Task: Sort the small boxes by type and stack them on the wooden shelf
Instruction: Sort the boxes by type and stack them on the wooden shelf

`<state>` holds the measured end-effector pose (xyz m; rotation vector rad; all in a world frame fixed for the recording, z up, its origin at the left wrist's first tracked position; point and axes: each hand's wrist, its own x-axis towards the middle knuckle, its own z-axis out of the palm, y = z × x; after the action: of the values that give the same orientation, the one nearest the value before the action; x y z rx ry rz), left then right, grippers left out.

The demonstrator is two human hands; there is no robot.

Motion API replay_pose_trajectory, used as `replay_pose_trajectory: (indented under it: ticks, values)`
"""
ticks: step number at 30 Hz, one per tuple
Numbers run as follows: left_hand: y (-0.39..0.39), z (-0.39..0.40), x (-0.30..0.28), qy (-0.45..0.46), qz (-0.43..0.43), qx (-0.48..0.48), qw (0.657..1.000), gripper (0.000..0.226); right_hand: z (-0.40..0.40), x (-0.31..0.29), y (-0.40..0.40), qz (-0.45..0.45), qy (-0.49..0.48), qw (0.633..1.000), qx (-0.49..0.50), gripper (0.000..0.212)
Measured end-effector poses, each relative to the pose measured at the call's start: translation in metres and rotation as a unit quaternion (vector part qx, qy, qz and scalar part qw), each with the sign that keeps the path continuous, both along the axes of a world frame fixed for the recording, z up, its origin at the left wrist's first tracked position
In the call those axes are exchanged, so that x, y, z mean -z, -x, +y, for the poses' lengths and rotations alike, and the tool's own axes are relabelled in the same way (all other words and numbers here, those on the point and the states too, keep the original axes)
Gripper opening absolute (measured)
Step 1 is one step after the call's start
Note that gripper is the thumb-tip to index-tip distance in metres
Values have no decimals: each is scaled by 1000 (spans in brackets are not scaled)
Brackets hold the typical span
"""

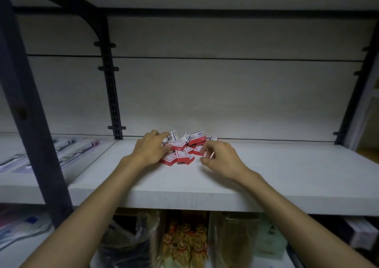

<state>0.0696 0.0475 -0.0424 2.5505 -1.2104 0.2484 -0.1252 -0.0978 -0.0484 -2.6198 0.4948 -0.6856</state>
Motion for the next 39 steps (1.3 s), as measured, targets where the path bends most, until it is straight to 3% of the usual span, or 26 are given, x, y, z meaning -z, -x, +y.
replay_pose_trajectory:
  ticks: [4,8,10,15,19,25,29,34,37,39]
  values:
    - [-13,-2,1,-43,19,33,998,48,13,-2,-16,10,4,1000,25,17]
    - [-18,7,4,38,52,46,997,41,22,0,-33,29,-7,997,71,27]
    - [-19,17,5,123,126,58,983,37,24,3,-43,41,-4,995,88,39]
    - [-4,47,7,314,292,19,903,43,31,6,-58,60,0,992,112,56]
    - [12,66,12,413,498,100,756,43,32,9,-66,74,-24,991,113,58]
    - [15,64,18,465,542,66,697,34,21,12,-67,46,-67,992,101,46]
    - [18,66,14,449,554,54,699,18,19,9,-63,50,-144,984,96,33]
    - [23,69,13,388,506,73,767,22,19,5,-59,39,-306,951,33,37]
    - [23,71,18,335,497,89,795,52,21,5,-57,40,-328,944,11,19]
    - [23,70,21,322,486,54,811,60,20,6,-56,4,-367,930,17,17]
